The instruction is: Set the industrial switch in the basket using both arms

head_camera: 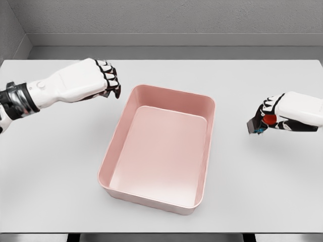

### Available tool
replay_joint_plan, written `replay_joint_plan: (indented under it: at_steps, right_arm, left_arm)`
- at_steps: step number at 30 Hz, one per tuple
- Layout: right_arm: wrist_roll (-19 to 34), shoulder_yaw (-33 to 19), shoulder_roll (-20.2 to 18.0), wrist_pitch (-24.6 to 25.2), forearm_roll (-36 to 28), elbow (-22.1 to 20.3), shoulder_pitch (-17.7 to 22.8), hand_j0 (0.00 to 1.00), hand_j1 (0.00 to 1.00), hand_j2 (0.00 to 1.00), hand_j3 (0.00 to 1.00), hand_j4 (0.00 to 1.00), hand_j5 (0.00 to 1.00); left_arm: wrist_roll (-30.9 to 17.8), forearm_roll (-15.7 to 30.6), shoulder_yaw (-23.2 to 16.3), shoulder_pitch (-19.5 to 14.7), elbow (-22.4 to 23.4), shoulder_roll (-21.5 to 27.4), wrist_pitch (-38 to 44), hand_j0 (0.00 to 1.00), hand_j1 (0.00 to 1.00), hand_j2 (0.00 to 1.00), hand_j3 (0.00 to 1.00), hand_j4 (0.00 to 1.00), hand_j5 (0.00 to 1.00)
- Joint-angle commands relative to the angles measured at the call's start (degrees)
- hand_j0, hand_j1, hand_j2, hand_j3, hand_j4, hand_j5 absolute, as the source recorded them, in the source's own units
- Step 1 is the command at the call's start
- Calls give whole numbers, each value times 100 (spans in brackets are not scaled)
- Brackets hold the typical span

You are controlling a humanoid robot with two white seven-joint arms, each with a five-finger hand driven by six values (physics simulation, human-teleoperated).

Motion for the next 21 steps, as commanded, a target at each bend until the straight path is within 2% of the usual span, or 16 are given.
replay_joint_plan:
  at_steps: [1,11,17,18,21]
  right_arm:
    - [-5,-3,-1,12,-51,-4,0,45,45,45,45,45,45]
    - [-5,5,201,12,-51,-13,-202,45,45,45,45,45,45]
    - [4,14,368,12,-51,-13,-299,45,45,45,45,45,45]
    - [4,23,429,12,-51,-13,-334,45,45,45,45,45,45]
    - [4,32,456,12,-51,-13,-395,45,45,45,45,45,45]
  left_arm:
    - [5,46,2,0,-68,-28,10,35,35,35,35,35,35]
    - [13,46,-24,9,-200,-186,10,36,36,36,36,36,36]
    - [-13,46,-59,97,-227,-599,10,37,37,37,37,37,37]
    - [-22,38,-182,79,-227,-669,10,37,37,37,37,37,37]
    - [-57,11,-226,88,-227,-854,10,37,37,37,37,37,37]
